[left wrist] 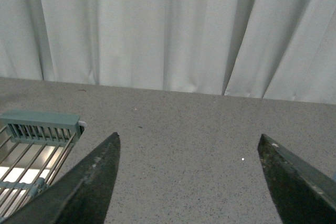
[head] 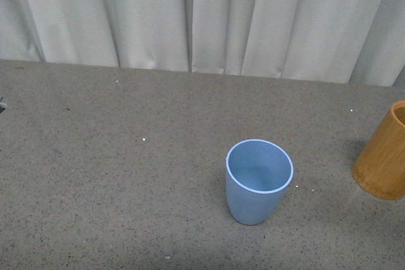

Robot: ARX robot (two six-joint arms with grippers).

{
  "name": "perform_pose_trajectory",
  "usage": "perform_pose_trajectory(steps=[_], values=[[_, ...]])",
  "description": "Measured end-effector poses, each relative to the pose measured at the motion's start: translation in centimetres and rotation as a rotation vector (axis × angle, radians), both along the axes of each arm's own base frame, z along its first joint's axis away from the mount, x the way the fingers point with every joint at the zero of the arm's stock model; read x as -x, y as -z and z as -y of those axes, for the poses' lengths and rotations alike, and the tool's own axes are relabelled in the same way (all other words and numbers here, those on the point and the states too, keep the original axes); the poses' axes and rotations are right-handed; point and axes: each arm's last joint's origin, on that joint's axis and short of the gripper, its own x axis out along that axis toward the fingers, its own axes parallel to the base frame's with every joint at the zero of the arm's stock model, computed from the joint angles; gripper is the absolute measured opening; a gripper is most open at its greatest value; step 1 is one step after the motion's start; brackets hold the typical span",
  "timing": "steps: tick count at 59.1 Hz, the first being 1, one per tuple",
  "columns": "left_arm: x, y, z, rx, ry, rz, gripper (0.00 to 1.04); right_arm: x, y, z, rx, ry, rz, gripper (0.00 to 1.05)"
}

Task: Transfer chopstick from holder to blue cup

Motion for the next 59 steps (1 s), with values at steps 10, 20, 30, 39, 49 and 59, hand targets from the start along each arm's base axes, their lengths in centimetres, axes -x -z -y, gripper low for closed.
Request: perform_pose_trajectory(steps=[10, 20, 30, 39, 49, 59], values=[[0.0, 0.0, 0.0, 0.0, -0.002, 0.0, 0.97, -6.3, 1.4, 1.0, -0.08, 0.027, -0.179, 0.95], [0.0, 0.0, 0.0, -0.001, 0.0, 0.0, 0.98, -10.9, 2.2, 1.8, -0.145, 0.089, -0.234, 0.95], [0.0, 0.0, 0.0, 0.0, -0.001, 0.0, 0.98, -12.9, 2.0, 1.7, -0.159, 0.101, -0.222, 0.95], [0.0, 0.0, 0.0, 0.0, 0.0, 0.0, 0.98, -14.4, 3.1, 1.7, -0.194, 0.12, -0.248, 0.95], [0.0, 0.0, 0.0, -0.001, 0.0, 0.0, 0.98, -16.0, 3.7, 2.0, -0.222, 0.142, -0.249, 0.95], [0.0, 0.0, 0.0, -0.001, 0.0, 0.0, 0.98, -17.4, 4.0, 1.8, -0.224, 0.143, -0.248, 0.95]])
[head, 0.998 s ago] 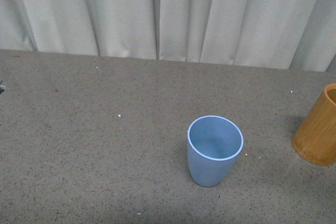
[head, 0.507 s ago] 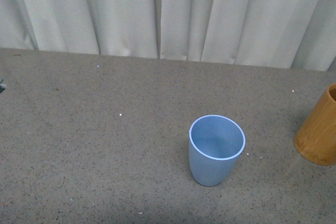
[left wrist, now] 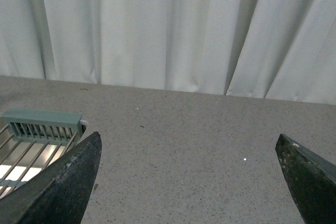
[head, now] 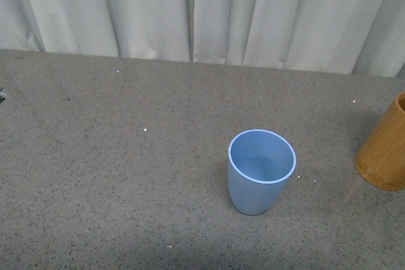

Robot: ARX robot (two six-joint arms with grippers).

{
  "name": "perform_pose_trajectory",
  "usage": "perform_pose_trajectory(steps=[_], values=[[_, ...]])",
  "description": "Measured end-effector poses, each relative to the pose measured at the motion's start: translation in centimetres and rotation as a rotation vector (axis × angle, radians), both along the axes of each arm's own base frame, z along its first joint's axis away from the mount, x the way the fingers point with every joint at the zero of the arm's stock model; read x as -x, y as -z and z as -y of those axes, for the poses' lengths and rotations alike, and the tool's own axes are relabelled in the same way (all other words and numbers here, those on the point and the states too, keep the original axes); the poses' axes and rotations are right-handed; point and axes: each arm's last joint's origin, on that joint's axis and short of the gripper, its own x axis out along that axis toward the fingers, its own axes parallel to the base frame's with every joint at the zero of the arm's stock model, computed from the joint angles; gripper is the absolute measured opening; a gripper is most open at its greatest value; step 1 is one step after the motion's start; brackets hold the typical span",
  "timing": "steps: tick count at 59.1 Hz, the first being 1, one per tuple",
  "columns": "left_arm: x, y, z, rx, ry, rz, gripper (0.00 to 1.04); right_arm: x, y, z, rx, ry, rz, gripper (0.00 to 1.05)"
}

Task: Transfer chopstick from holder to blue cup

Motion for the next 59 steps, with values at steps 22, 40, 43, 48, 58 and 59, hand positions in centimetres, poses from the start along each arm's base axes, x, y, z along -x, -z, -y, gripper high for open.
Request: perform_pose_trajectory(steps=[22, 40, 43, 48, 58, 59], values=[[0.0, 0.0, 0.0, 0.0, 0.0, 0.0, 0.98, -0.6, 1.3, -0.9, 0.005, -0.019, -0.011, 0.49], [0.0, 0.0, 0.0, 0.0, 0.0, 0.0, 0.98, -0.2, 1.8, -1.1, 0.002, -0.03, 0.007, 0.04], [0.0, 0.0, 0.0, 0.0, 0.0, 0.0, 0.98, -0.1, 1.9, -1.2, 0.004, -0.034, 0.011, 0.03], [0.0, 0.0, 0.0, 0.0, 0.0, 0.0, 0.98, 0.0, 2.0, -1.2, 0.004, -0.033, 0.013, 0.03], [0.0, 0.0, 0.0, 0.0, 0.0, 0.0, 0.98, 0.3, 2.2, -1.2, -0.002, -0.032, 0.016, 0.03], [0.0, 0.0, 0.0, 0.0, 0.0, 0.0, 0.98, 0.4, 2.2, -1.2, -0.003, -0.033, 0.017, 0.03]])
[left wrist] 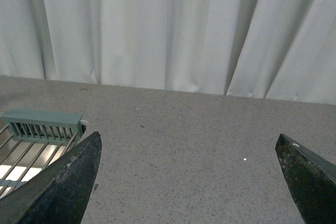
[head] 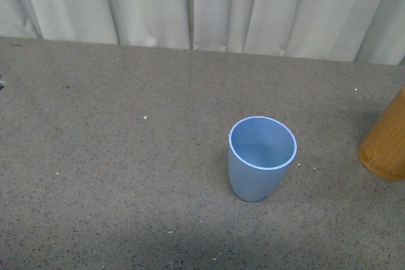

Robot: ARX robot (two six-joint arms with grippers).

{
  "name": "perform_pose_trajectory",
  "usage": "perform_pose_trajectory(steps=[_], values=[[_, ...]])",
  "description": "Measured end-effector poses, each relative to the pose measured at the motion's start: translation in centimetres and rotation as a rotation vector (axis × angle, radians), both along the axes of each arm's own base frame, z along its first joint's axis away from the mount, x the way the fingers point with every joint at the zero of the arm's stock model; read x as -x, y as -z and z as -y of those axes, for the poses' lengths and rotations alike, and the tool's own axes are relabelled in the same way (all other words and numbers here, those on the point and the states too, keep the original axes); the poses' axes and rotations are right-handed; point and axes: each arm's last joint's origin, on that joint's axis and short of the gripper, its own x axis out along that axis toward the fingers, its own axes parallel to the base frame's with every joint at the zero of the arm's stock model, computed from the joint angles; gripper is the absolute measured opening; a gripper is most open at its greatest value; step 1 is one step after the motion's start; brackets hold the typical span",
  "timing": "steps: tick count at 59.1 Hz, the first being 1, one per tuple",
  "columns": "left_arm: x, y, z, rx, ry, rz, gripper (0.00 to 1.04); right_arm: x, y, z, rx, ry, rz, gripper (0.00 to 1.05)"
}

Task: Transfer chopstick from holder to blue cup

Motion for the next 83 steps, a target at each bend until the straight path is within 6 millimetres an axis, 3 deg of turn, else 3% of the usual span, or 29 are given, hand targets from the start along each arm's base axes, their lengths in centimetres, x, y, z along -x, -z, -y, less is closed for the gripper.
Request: perform_pose_trajectory(steps=[18, 32, 44, 64, 75, 83], values=[[0.0, 0.0, 0.0, 0.0, 0.0, 0.0, 0.98, 1.4, -0.9, 0.6, 0.003, 0.019, 0.015, 0.03], [0.0, 0.0, 0.0, 0.0, 0.0, 0.0, 0.98, 2.5, -3.0, 1.6, -0.008, 0.028, 0.077, 0.03], [0.0, 0.0, 0.0, 0.0, 0.0, 0.0, 0.98, 3.1, -5.2, 1.8, -0.01, 0.022, 0.132, 0.03], [0.0, 0.0, 0.0, 0.0, 0.0, 0.0, 0.98, 4.5, -11.7, 1.6, 0.069, 0.014, 0.291, 0.03], [0.0, 0.0, 0.0, 0.0, 0.0, 0.0, 0.98, 5.5, -14.9, 0.4, 0.048, -0.038, 0.386, 0.03], [0.0, 0.0, 0.0, 0.0, 0.0, 0.0, 0.98, 6.0, -15.8, -2.7, 0.018, -0.124, 0.426, 0.03]])
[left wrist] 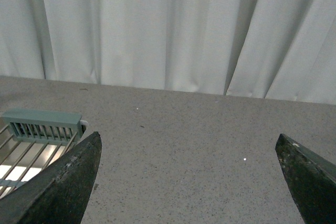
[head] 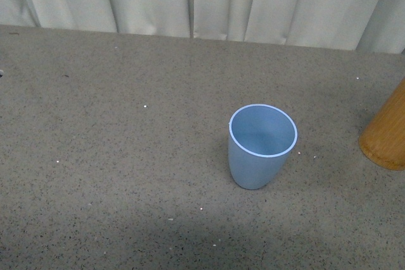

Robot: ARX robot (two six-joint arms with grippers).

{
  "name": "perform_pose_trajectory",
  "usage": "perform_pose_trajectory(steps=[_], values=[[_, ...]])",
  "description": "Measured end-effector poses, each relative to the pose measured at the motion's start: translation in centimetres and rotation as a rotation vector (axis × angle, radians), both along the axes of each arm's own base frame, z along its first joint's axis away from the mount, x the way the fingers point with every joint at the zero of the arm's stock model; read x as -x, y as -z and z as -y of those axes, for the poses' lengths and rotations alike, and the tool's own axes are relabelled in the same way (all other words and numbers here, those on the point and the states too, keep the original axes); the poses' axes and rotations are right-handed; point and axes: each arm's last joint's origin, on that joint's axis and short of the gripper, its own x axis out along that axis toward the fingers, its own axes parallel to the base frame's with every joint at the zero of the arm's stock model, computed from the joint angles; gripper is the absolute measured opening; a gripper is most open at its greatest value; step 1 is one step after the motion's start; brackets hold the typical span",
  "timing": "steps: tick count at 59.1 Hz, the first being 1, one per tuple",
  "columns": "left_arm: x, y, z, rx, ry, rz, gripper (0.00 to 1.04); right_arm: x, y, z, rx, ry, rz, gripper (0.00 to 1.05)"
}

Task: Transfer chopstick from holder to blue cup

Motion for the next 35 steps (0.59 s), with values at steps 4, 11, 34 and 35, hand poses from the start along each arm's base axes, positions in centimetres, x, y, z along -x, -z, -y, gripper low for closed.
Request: perform_pose_trajectory(steps=[4, 11, 34, 35], values=[[0.0, 0.0, 0.0, 0.0, 0.0, 0.0, 0.98, -0.1, 0.2, -2.3, -0.017, -0.064, 0.008, 0.03], [0.0, 0.0, 0.0, 0.0, 0.0, 0.0, 0.98, -0.3, 1.6, -5.4, -0.041, -0.141, -0.019, 0.03], [0.0, 0.0, 0.0, 0.0, 0.0, 0.0, 0.98, -0.5, 5.5, -10.8, -0.05, -0.26, -0.104, 0.03], [0.0, 0.0, 0.0, 0.0, 0.0, 0.0, 0.98, -0.5, 5.6, -10.9, -0.05, -0.261, -0.107, 0.03]])
